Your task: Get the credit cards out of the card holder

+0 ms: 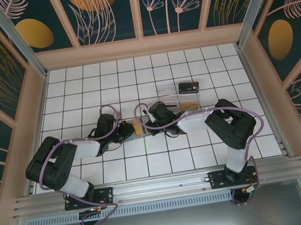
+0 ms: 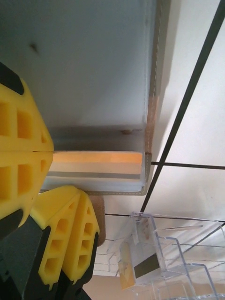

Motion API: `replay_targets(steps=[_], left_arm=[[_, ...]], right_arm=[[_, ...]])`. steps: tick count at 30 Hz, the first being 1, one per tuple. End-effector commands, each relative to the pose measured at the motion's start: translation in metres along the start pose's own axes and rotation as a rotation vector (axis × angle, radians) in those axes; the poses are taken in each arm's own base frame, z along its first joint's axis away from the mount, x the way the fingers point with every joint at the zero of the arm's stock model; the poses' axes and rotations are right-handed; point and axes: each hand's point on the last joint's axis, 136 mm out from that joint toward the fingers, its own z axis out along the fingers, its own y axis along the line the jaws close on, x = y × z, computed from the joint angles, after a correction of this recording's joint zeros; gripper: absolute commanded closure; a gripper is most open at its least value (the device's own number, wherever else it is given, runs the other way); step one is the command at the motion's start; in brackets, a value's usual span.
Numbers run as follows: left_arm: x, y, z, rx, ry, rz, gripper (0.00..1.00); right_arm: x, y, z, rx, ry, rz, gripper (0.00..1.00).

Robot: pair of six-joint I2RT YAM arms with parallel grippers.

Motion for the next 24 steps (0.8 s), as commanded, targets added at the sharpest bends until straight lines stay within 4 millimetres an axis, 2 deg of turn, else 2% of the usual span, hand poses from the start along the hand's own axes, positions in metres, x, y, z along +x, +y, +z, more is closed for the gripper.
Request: replay_targets(steps=[1,8,17,24], left_arm=[[-0.001,0.014,-0.011,-0.047,-0.014,0.005,1.00],[-0.001,0.026,-0.031,-0.113,-0.039,0.022,1.00],[-0.003,0.028,-0.050,-0.159,-0.068,0.035,1.00],[-0.009,0.018,-0.064,-0.158,-0.110,0.044,1.00]], right_arm=[[0.011,-0.003,0.006,0.003,0.032,0.007,0.82],[0.010,-0.002,0.006,0.000,0.028,0.007,0.82],[0.009,-0.003,0.004,0.003,0.021,0.011,0.82],[0.007,-0.004,0.002,0.012,0.010,0.019,0.82]])
